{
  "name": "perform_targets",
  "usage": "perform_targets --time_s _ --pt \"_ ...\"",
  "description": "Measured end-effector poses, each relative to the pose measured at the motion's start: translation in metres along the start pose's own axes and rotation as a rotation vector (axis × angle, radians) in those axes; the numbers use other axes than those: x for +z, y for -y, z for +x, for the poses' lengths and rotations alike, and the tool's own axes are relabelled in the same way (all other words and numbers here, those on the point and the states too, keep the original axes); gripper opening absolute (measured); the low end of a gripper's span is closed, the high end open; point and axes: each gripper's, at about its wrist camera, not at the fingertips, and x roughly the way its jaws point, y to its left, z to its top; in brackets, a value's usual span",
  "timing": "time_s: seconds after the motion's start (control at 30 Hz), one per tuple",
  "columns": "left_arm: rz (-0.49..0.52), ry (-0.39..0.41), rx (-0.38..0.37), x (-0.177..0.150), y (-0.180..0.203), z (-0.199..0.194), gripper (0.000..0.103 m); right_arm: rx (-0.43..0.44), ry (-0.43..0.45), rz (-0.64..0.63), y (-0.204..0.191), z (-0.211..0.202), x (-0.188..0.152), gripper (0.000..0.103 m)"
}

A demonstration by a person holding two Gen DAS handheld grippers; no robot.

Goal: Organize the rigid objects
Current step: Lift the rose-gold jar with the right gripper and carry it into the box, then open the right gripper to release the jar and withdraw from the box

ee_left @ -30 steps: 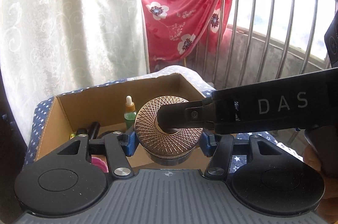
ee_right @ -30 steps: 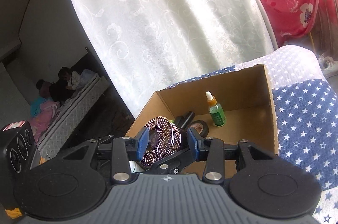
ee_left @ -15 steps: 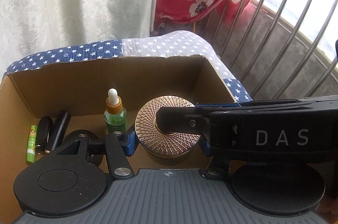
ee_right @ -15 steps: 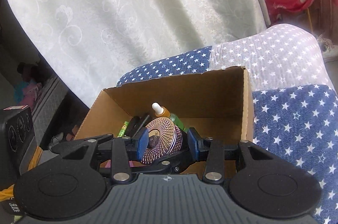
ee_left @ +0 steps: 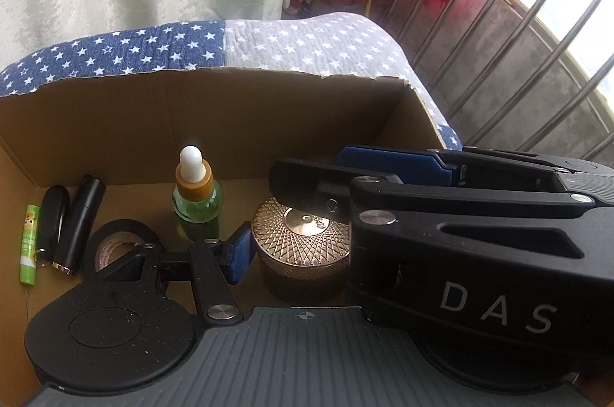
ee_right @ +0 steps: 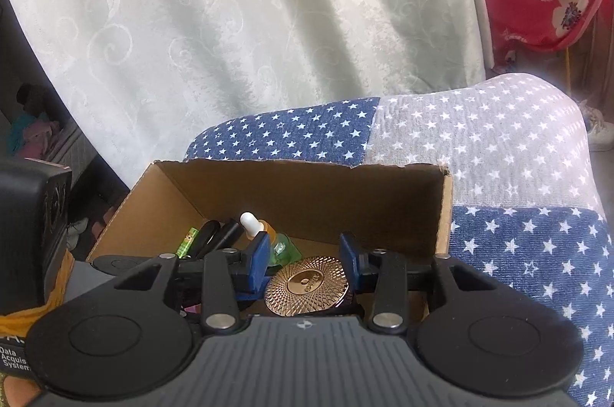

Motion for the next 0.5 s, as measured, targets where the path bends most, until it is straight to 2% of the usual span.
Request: perform_targets --time_s 0.37,0.5 --pt "0.000 0.005 0.022 0.002 0.007 0.000 0.057 0.005 0.031 0.013 0.004 -0.003 0.000 0.043" --pt "-0.052 -0.038 -0.045 0.005 0.006 0.009 0.058 0.013 0.047 0.036 0.011 -0.006 0.000 0.043"
